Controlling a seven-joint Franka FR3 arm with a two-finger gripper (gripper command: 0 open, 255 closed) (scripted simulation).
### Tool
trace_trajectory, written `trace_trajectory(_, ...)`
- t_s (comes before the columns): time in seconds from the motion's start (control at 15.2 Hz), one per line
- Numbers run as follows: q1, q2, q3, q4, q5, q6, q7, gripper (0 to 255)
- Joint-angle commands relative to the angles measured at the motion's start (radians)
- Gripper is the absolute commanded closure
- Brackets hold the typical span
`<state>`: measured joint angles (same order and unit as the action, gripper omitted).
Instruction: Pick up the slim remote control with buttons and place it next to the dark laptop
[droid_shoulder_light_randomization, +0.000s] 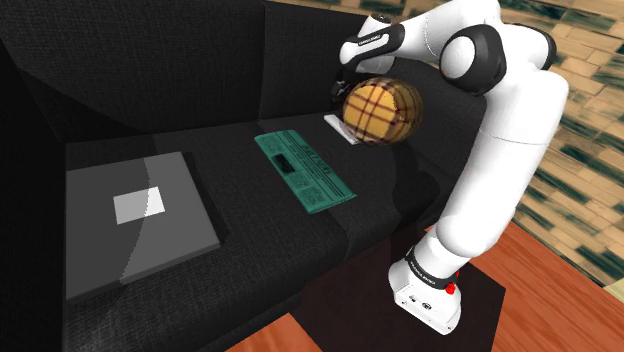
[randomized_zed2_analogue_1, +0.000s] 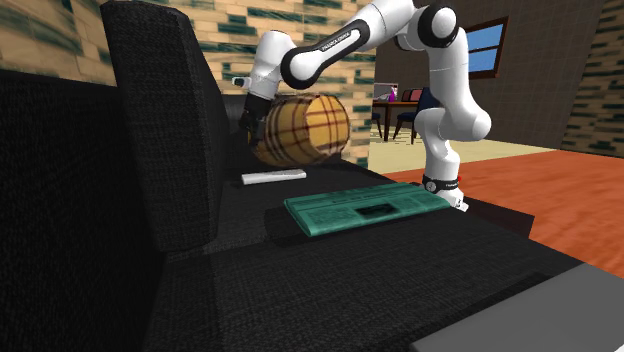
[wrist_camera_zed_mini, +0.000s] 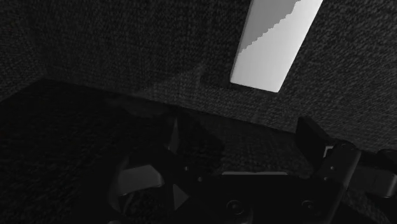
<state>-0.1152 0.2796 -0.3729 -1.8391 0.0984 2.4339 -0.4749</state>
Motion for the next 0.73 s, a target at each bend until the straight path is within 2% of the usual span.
trace_trajectory(0.0,0.001,0.026,-0.005,0.023,0.006,-0.089,0.047,0)
trace_trajectory(0.33,-0.006,0.111,-0.008,0.104,0.05,-0.357,0.177,0)
trace_trajectory(0.66,-0.011,0.14,-0.001,0.075,0.064,-0.301,0.168,0)
